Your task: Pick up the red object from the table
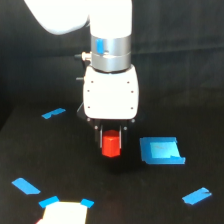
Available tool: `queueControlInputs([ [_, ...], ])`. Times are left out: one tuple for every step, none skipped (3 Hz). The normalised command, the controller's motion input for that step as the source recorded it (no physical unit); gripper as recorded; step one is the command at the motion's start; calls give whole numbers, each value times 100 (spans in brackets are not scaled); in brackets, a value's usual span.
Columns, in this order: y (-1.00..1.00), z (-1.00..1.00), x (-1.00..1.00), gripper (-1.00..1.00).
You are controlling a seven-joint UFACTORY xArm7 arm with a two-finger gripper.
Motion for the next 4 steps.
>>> queueControlInputs([
  [-100,100,-7,-100],
  [-6,100,1,-57],
  [29,100,13,-64],
  [-8,84,37,-97],
])
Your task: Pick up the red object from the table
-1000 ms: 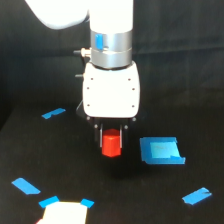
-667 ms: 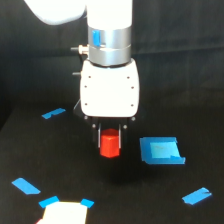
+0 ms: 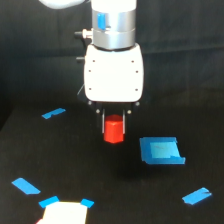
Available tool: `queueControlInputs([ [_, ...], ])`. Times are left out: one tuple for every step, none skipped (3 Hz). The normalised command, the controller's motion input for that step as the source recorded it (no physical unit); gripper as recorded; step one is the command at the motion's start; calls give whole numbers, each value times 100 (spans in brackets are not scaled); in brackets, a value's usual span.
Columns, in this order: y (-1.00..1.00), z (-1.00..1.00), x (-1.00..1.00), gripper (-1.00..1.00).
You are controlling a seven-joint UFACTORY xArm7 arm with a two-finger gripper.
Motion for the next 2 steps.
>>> queueControlInputs([
  [-15,45,-5,-91],
  [-11,25,-32,-100],
])
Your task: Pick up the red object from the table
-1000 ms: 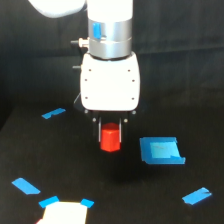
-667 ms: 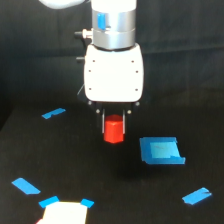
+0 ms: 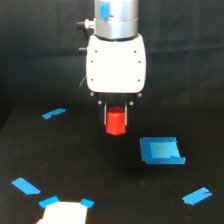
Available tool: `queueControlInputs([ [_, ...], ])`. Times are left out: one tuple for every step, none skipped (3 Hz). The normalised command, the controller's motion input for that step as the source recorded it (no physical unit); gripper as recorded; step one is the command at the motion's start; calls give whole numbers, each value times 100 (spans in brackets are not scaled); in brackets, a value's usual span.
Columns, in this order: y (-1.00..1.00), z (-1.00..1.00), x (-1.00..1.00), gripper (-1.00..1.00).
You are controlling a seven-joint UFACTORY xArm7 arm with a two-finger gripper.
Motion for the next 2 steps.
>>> queueControlInputs([
  [-55,20,-11,-100],
  [-40,53,48,-95],
])
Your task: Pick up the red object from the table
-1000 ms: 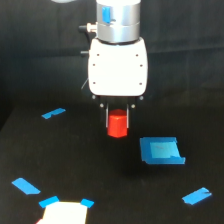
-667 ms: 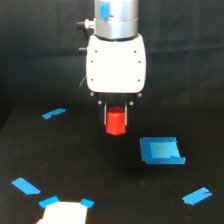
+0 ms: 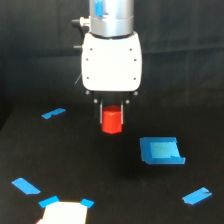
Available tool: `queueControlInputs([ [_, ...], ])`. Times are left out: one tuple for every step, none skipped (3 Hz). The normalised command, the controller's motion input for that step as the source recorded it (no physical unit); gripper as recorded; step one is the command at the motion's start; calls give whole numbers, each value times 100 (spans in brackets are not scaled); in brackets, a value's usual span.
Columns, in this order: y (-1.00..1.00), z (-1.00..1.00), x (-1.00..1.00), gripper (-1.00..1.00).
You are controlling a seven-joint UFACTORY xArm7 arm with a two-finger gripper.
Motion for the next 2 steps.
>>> queueControlInputs([
  [-40,46,42,-93],
  [-34,48,-28,-71],
])
